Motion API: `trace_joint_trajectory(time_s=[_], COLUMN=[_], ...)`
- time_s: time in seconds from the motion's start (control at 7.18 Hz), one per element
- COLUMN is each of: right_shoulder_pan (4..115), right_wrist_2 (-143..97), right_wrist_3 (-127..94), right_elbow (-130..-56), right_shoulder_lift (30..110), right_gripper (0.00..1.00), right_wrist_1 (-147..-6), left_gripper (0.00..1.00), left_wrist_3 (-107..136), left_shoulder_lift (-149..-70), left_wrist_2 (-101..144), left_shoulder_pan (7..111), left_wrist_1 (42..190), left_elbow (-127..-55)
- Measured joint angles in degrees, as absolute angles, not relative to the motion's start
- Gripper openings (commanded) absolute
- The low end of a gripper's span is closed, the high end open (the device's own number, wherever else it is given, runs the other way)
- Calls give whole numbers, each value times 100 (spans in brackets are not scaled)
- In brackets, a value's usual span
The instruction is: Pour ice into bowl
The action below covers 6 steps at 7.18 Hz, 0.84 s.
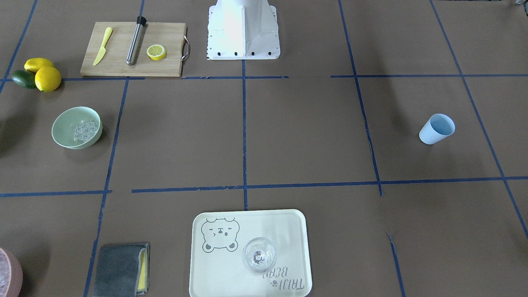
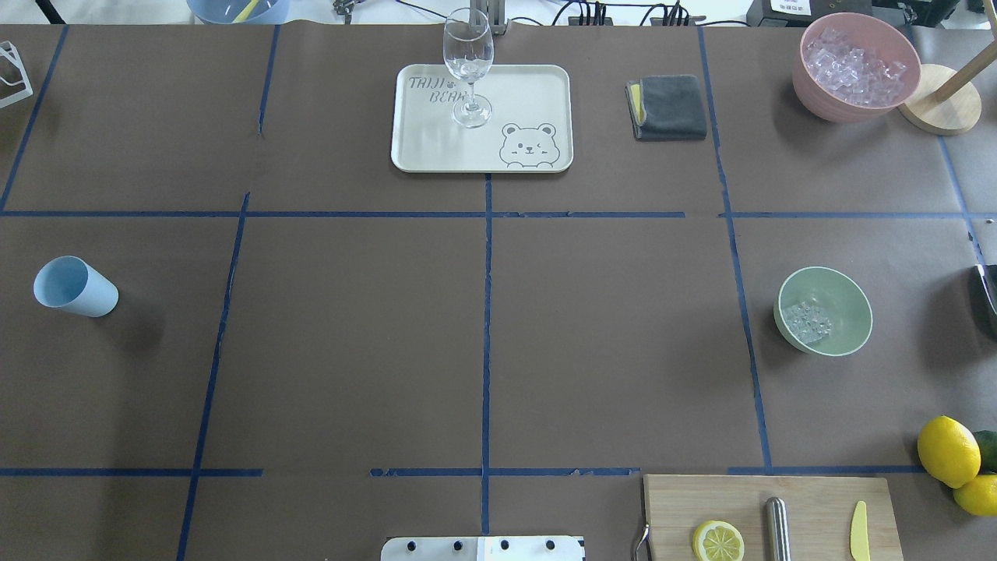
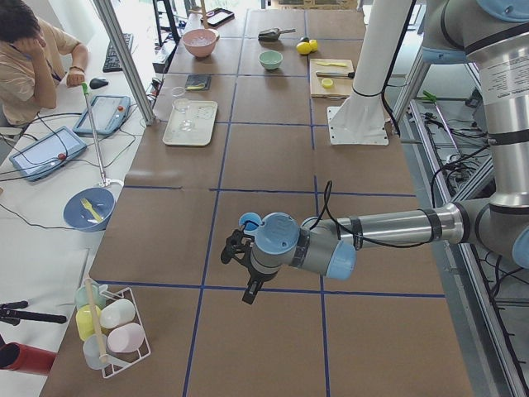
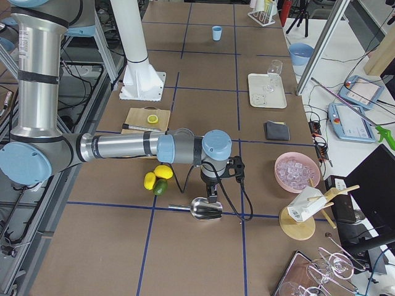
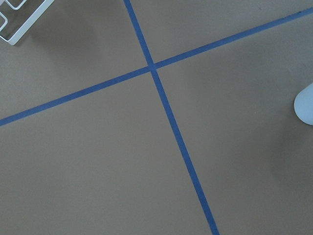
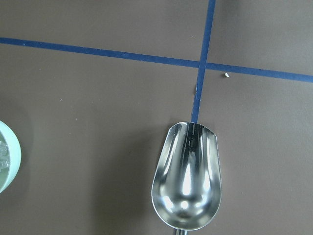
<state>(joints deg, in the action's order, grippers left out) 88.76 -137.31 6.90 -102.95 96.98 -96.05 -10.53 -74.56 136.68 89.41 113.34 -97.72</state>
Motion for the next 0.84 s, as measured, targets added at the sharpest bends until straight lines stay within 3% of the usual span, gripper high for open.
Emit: trace_joint_trajectory(time_s=[0.42,0.84], right_shoulder_pan=[8666,8573], right_wrist_2=[-13738,-13703], right_wrist_3=[669,676], right_elbow=[-10241,-10230], right_shoulder_lift=[9712,9702], right_gripper=[100,100], right_wrist_1=[-9547,-9539], left_gripper=[100,100], left_wrist_3=[-1057,-1022], left_shoulder_lift=[-7575,-8077], left_wrist_2=[13656,13333], left_shoulder_pan=[8829,8844], left_wrist_1=[9903,9160], left_elbow=[-10264,-9965])
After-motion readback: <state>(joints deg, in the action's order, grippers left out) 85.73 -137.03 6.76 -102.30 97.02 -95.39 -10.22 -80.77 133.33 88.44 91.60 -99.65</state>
